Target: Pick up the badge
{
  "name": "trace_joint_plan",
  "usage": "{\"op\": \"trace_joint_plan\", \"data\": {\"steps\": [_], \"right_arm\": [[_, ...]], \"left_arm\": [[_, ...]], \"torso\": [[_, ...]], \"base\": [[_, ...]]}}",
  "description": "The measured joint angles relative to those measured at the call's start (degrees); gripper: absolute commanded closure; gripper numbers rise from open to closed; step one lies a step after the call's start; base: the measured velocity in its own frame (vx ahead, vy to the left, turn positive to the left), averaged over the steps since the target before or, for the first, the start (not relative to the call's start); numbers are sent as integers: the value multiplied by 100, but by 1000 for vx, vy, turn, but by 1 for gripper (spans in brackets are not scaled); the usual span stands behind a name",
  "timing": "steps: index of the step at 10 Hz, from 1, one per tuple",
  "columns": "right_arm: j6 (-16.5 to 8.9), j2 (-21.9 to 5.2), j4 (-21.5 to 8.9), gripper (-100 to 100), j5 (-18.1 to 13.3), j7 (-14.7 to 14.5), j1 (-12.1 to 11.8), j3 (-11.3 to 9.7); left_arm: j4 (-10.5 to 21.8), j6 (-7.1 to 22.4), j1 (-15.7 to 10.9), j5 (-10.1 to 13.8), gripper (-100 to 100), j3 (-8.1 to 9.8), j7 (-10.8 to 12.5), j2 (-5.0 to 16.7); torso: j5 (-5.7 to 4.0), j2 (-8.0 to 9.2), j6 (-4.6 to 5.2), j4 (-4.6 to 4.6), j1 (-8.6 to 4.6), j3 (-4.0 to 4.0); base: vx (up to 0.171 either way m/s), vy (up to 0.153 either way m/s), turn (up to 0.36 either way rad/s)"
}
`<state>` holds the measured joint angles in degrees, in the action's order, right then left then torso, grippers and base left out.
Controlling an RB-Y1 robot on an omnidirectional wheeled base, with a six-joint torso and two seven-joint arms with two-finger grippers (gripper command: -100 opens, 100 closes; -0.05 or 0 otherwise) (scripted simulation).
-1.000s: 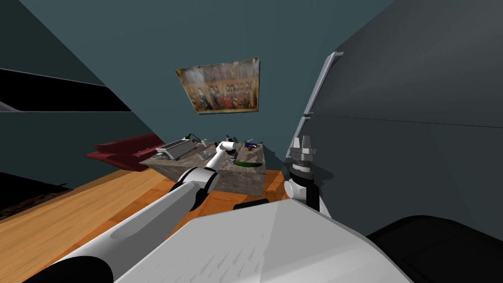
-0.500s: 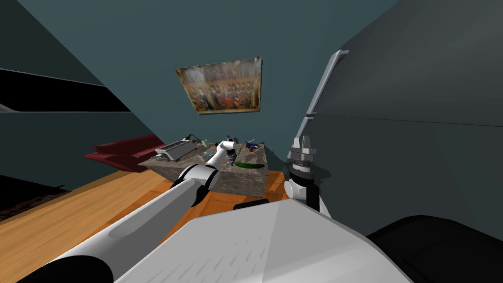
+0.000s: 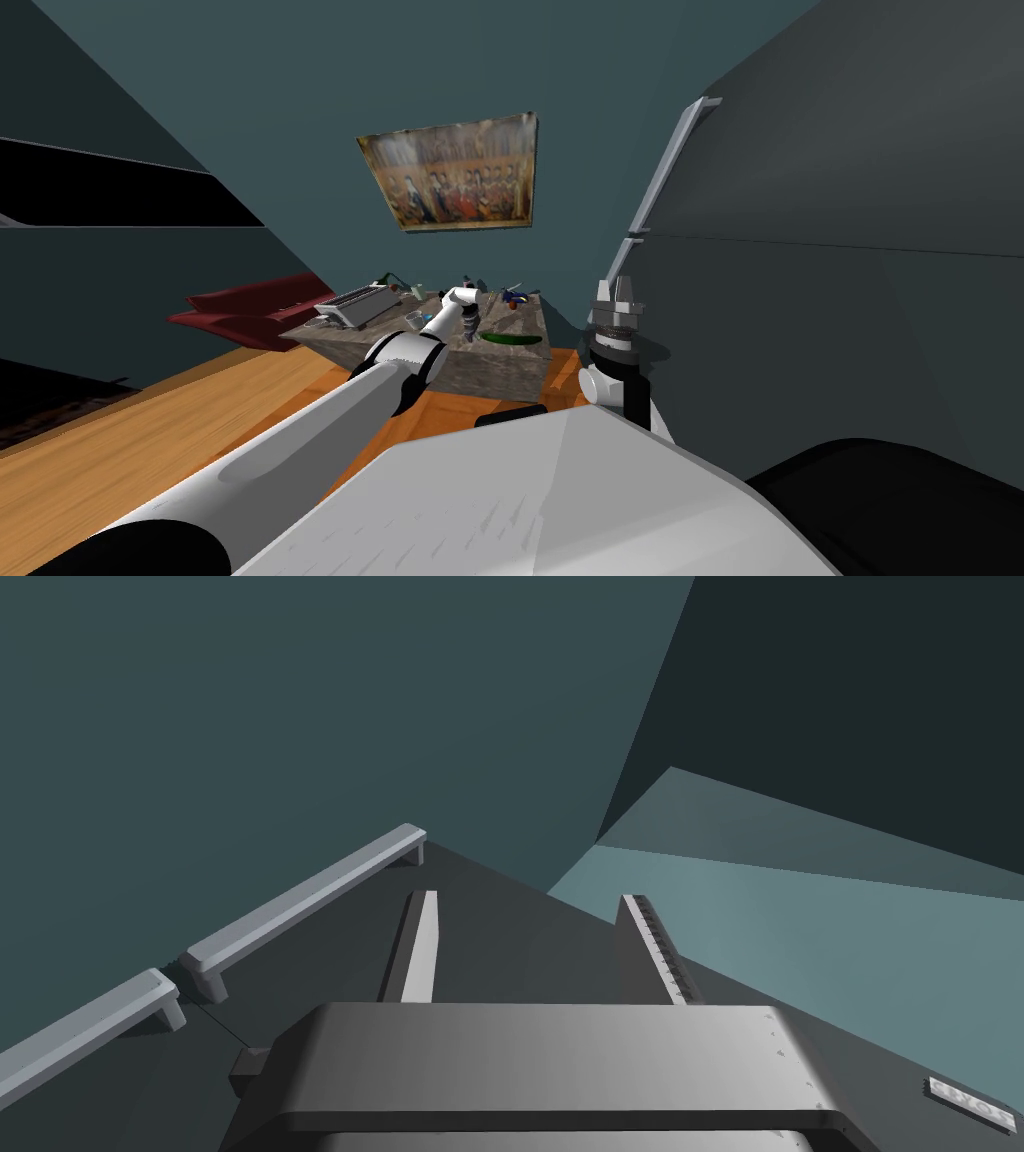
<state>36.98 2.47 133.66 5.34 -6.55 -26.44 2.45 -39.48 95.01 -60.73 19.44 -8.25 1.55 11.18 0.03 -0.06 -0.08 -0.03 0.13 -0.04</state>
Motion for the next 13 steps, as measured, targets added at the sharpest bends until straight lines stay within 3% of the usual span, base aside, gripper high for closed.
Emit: {"op": "trace_joint_plan", "data": {"steps": [1, 2, 5, 6, 10, 11, 12, 13], "right_arm": [[0, 0, 0, 0, 0, 0, 0, 0], [0, 0, 0, 0, 0, 0, 0, 0], [0, 1, 0, 0, 0, 0, 0, -1], [0, 0, 0, 0, 0, 0, 0, 0], [0, 0, 0, 0, 0, 0, 0, 0], [0, 0, 0, 0, 0, 0, 0, 0], [0, 0, 0, 0, 0, 0, 0, 0], [0, 0, 0, 0, 0, 0, 1, 0]], "left_arm": [[14, 12, -5, -2, 0, 1, -1, 1], [12, 11, -5, -1, -100, 1, -1, 1], [50, -214, 210, -48, -100, 3, -114, 15], [55, -231, 214, -50, 100, 3, -119, 13], [58, -219, 216, -48, 100, 3, -119, 12], [57, -221, 215, -48, 0, 3, -118, 12], [56, -222, 215, -48, 100, 3, -118, 12], [162, -209, 84, -26, 100, 7, -102, 5]], "torso": [[-1, 4, 0, 1, -4, 2], [-2, 8, 1, 2, -8, 4], [-6, 4, 2, 0, -26, 2], [-5, 7, 2, 2, -20, 4], [-1, 6, 3, 3, -10, 4], [-1, 5, 3, 1, -10, 3], [-1, 4, 3, 1, -10, 2], [-2, 8, 5, 4, -3, 5]], "base": [[0, 0, 0], [14, -20, 11], [13, -34, 11], [0, 0, 0], [0, 0, 0], [0, 0, 0], [-17, 29, -19], [-19, 48, -28]]}}
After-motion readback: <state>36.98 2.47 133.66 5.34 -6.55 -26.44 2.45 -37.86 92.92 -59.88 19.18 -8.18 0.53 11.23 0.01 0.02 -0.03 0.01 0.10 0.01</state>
